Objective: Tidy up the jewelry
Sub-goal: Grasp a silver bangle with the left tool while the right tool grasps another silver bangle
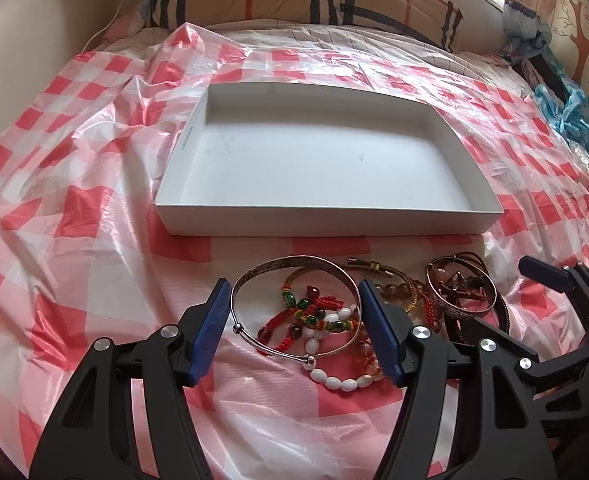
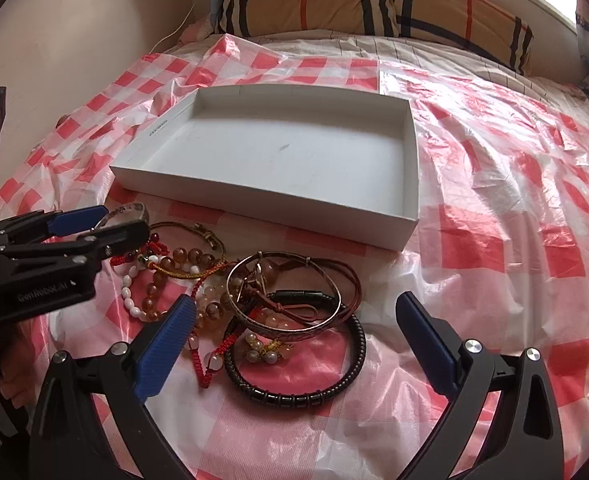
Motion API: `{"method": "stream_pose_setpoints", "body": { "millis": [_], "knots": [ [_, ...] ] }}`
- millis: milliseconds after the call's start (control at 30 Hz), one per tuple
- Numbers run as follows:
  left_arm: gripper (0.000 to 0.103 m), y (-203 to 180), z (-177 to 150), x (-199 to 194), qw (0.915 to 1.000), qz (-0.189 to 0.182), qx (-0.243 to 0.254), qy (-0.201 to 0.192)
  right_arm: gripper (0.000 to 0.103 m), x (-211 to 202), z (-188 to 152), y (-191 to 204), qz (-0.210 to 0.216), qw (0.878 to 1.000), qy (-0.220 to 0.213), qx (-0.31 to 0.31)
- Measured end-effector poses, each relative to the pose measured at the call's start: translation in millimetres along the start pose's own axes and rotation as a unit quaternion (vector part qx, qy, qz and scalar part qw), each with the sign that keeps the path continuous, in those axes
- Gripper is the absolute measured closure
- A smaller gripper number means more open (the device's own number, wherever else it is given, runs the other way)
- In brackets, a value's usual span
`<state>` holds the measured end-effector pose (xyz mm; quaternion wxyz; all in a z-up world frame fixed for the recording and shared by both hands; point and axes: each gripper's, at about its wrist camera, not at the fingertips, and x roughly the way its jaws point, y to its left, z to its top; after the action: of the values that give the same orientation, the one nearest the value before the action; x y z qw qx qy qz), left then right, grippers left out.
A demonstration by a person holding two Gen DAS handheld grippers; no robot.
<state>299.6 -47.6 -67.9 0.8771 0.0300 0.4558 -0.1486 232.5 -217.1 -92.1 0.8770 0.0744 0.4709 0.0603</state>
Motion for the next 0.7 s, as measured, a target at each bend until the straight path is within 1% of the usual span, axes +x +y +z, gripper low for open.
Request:
{"method": "stream_pose_setpoints", "body": {
  "millis": [67, 133, 167, 267, 467, 567, 700],
  "knots": [
    [0.041, 5, 1, -1, 1.0000, -0.002, -0.010, 0.000, 0.007, 4, -1, -2, 0.007, 1.000, 0.007, 0.005],
    [0.041, 7, 2, -1, 0.9999, -0.003, -0.011, 0.002, 0.008, 7, 0, 0, 0.008, 1.000, 0.009, -0.002],
    [0.041, 6, 1, -1, 0.9999, -0.004, -0.011, 0.002, 0.010, 8, 0, 1, 0.007, 1.000, 0.009, -0.006],
    [0.041, 5, 1, -2, 0.9999, -0.007, -0.010, 0.000, 0.026, 18, 4, 2, 0.013, 1.000, 0.022, -0.010],
    [0.041, 4, 1, -2, 0.9999, -0.009, -0.009, 0.000, 0.026, 28, 9, 0, 0.022, 0.999, 0.031, -0.004],
    [0.041, 1, 0, -1, 1.0000, -0.008, -0.004, 0.000, 0.036, 29, 10, 0, 0.035, 0.999, 0.034, -0.004],
    [0.041, -1, 0, 0, 1.0000, -0.006, -0.001, 0.000, 0.038, 23, 10, -3, 0.038, 0.999, 0.027, 0.001]
  ]
}}
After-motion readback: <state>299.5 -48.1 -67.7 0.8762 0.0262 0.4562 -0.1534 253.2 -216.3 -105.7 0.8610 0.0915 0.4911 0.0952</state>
